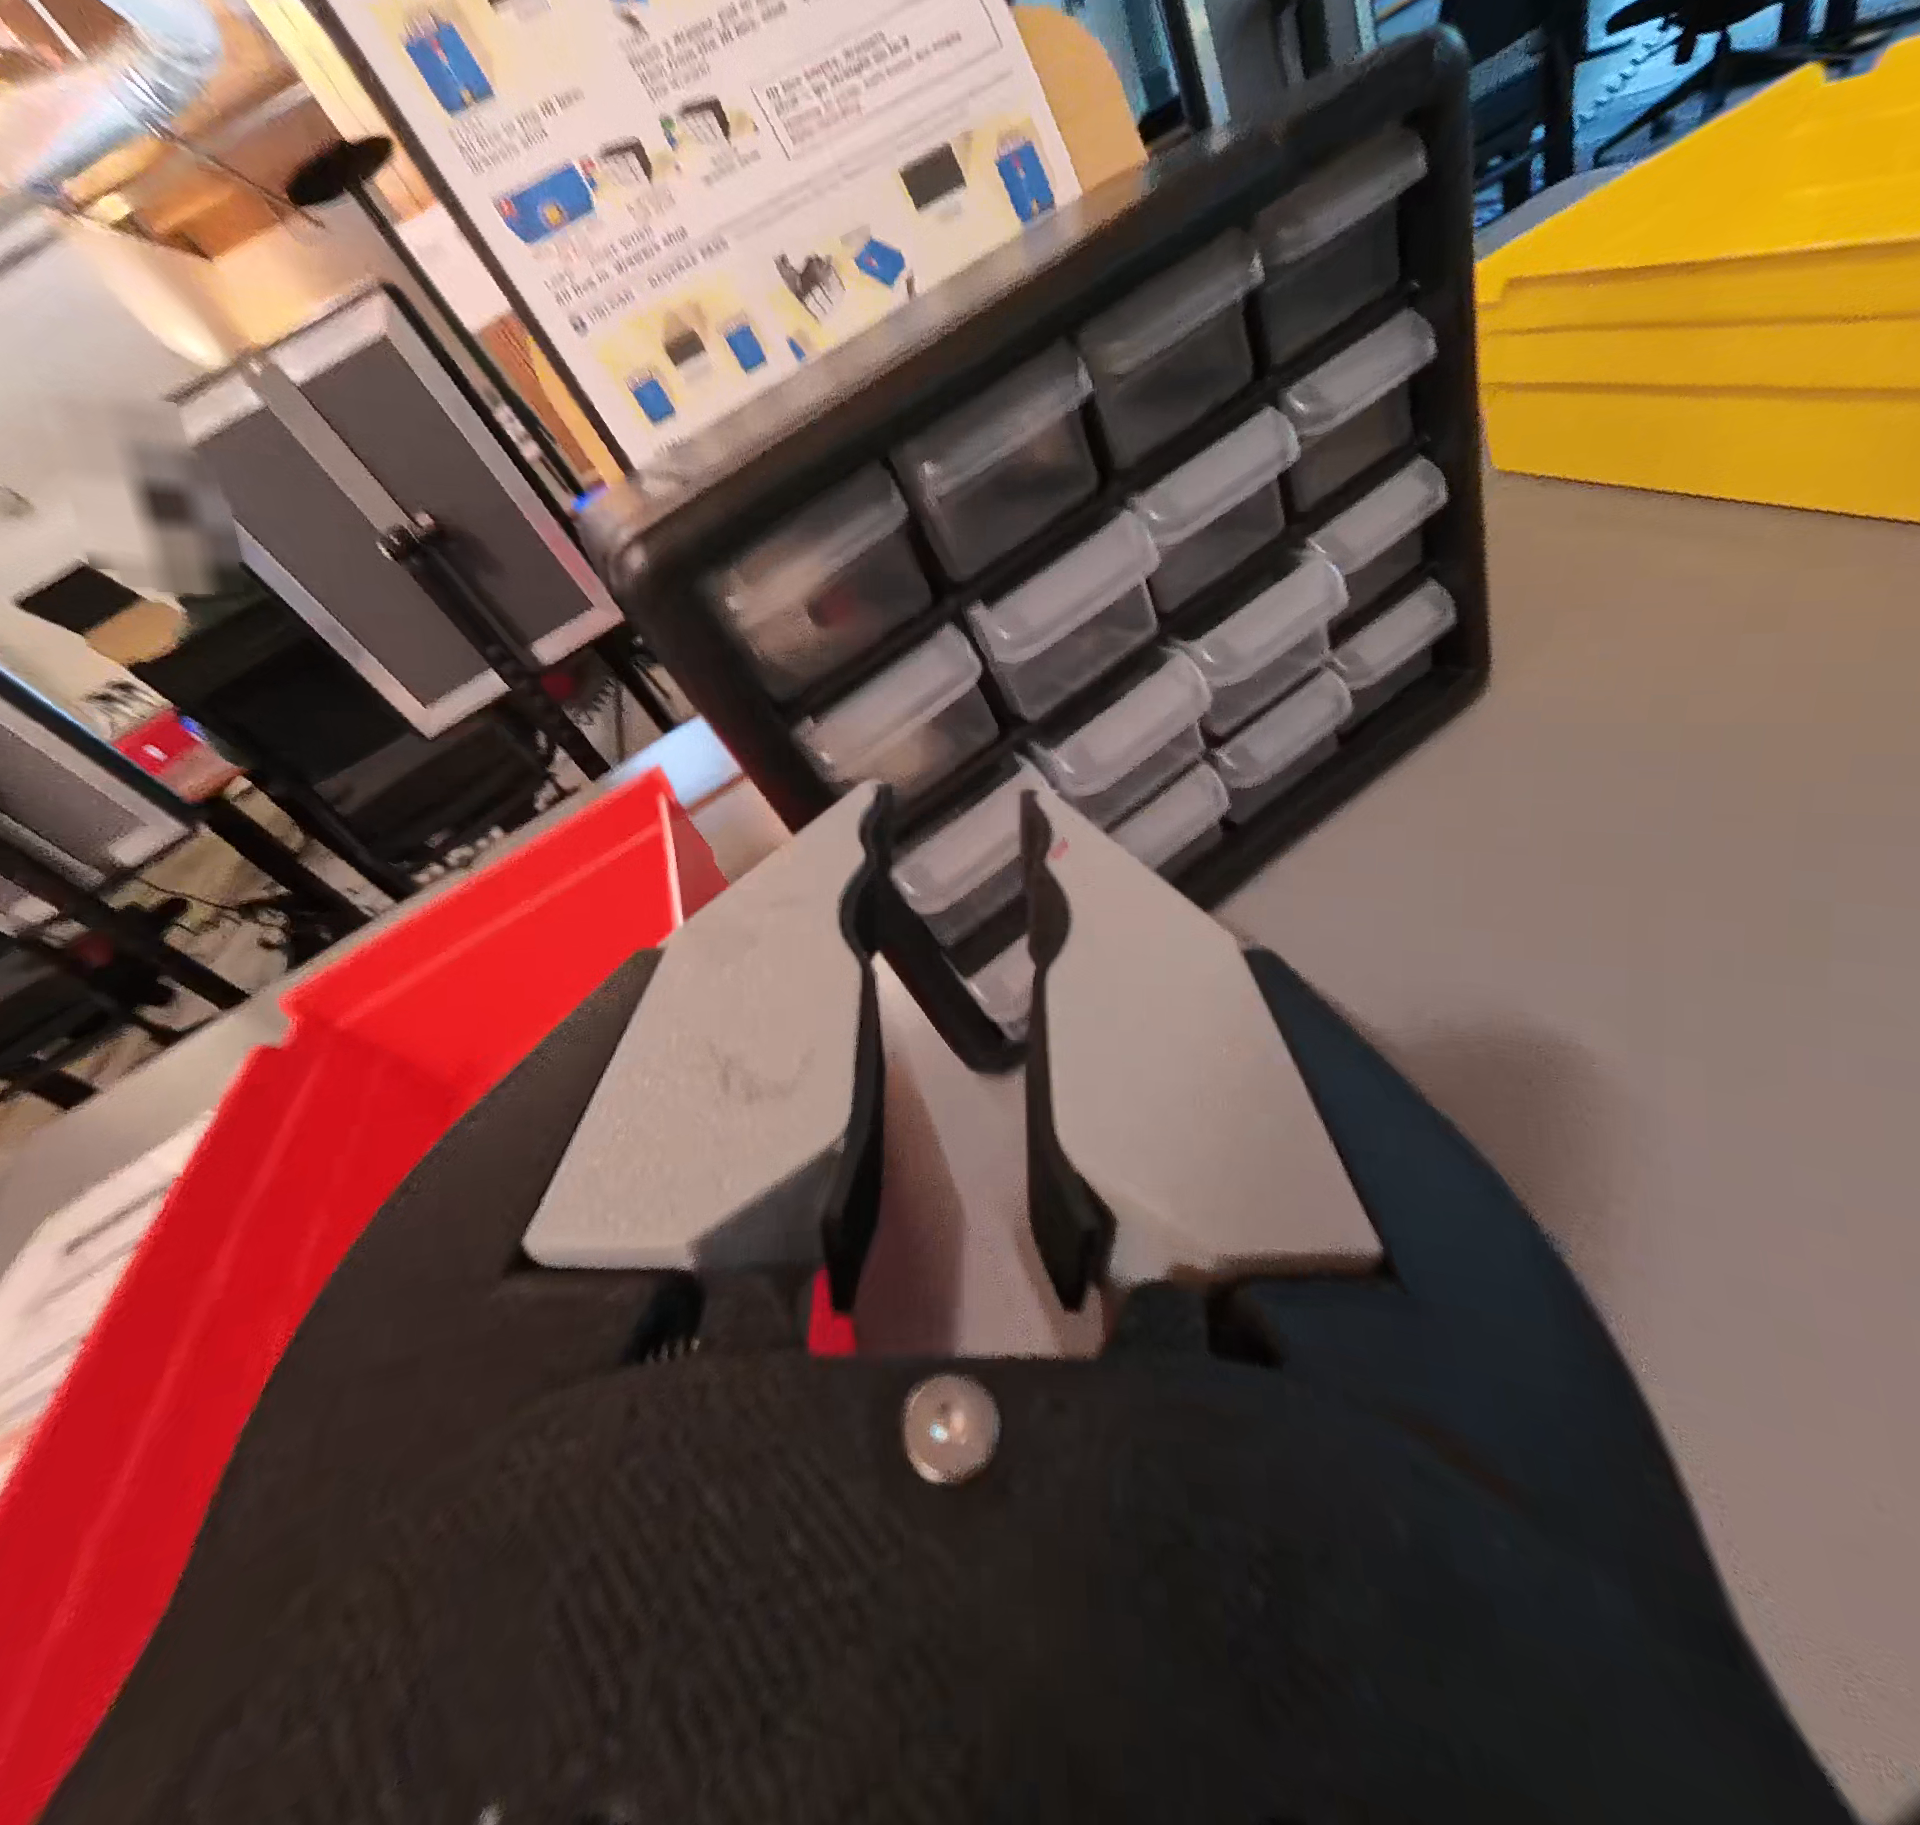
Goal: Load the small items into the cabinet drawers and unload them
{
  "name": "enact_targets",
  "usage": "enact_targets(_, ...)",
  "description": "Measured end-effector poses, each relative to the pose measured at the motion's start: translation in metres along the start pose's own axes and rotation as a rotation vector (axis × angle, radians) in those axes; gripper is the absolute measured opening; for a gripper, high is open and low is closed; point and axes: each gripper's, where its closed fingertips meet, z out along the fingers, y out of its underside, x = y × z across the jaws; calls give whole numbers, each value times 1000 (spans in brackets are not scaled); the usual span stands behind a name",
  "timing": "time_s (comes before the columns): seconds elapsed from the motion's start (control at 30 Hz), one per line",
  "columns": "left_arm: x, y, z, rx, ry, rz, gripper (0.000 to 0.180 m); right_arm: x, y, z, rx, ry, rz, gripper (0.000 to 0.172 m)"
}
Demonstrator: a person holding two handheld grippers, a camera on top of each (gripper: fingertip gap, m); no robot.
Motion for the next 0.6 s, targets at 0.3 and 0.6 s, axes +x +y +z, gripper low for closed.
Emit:
enact_targets(0.3,-7,-13,37,30,-64,133,28,4,-6,-16,33,10,9,29)
enact_targets(0.6,-19,-12,43,42,-113,215,28,5,-12,-25,60,13,12,29)
